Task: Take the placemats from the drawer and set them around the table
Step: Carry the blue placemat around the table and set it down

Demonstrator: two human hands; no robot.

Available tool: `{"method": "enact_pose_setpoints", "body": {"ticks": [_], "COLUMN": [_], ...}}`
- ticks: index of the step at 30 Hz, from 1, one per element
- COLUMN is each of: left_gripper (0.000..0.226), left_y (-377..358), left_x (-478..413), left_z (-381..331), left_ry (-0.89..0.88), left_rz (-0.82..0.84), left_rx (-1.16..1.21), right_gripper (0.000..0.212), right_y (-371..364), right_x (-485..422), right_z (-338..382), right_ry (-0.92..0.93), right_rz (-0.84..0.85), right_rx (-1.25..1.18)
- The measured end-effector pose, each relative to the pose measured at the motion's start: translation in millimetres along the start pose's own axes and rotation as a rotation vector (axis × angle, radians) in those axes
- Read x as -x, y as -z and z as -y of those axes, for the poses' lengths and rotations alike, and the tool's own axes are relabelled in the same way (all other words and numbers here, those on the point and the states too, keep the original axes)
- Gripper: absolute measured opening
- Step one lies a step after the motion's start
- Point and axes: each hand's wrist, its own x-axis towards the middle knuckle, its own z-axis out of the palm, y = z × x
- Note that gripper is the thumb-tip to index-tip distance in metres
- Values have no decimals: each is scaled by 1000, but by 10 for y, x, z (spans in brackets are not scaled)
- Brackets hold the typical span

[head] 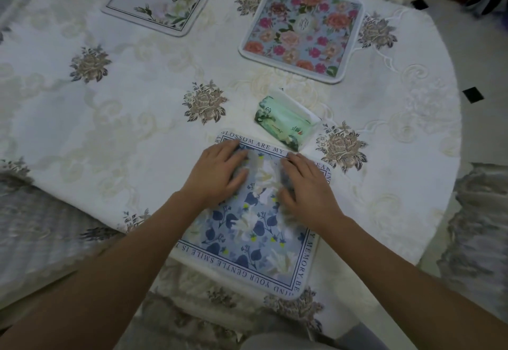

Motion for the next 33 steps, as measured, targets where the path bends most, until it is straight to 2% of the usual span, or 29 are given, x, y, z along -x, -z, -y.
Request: {"method": "enact_pose_setpoints", "body": {"ticks": [5, 12, 21, 33], "left_gripper": [60, 59, 64, 62], "left_y": [-71, -61, 66, -96], "left_x": [-179, -124, 8, 977], "left_z": [-286, -101, 236, 24], "left_ry": [-61, -49, 85, 178], "left_rz": [26, 46, 56, 52], "left_rx": [30, -40, -54, 19], "right_gripper": [58, 56, 60, 57], "right_y": [-41, -16, 108, -50], "right_x": [-260, -83, 418, 1166], "right_z": [167, -11, -469, -340], "right_ry": [-21, -78, -122, -32], "right_rz": [30, 18, 23, 85], "right_rx": [58, 66, 88, 20]}}
